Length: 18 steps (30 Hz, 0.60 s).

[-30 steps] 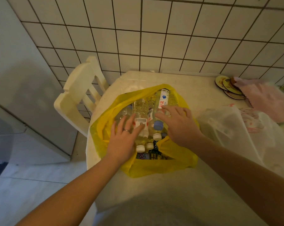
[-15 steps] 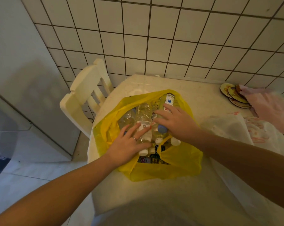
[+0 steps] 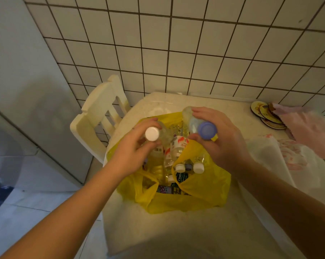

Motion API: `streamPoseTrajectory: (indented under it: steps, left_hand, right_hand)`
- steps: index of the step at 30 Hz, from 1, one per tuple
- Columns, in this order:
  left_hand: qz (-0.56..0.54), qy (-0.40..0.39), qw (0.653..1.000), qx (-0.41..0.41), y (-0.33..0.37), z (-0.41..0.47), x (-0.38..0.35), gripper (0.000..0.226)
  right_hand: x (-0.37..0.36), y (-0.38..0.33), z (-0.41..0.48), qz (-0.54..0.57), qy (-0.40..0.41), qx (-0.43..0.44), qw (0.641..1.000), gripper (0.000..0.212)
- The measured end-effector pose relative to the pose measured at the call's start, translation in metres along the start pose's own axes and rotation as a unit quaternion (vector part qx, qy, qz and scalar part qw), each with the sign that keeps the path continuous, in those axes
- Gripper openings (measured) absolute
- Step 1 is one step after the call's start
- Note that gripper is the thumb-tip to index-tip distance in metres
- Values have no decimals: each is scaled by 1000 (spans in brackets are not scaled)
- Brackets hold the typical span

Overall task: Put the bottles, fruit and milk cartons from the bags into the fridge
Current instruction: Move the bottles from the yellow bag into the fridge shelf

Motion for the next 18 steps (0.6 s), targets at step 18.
streamPoseTrajectory:
  steps: [18]
  left_hand:
    - [-22,368,929,-18,103,-156,53,16]
  right_hand:
    - [0,-97,-14,358,-41,-90,929,38]
Point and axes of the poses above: each hand's wrist, its own z-axis towards the middle knuckle, its own x-axis out of the back of the hand, y = z × x, the point moved 8 cm from there along z, towards the middle knuckle, and after that the axes turned 14 degrees about -z, right-handed, at the moved point
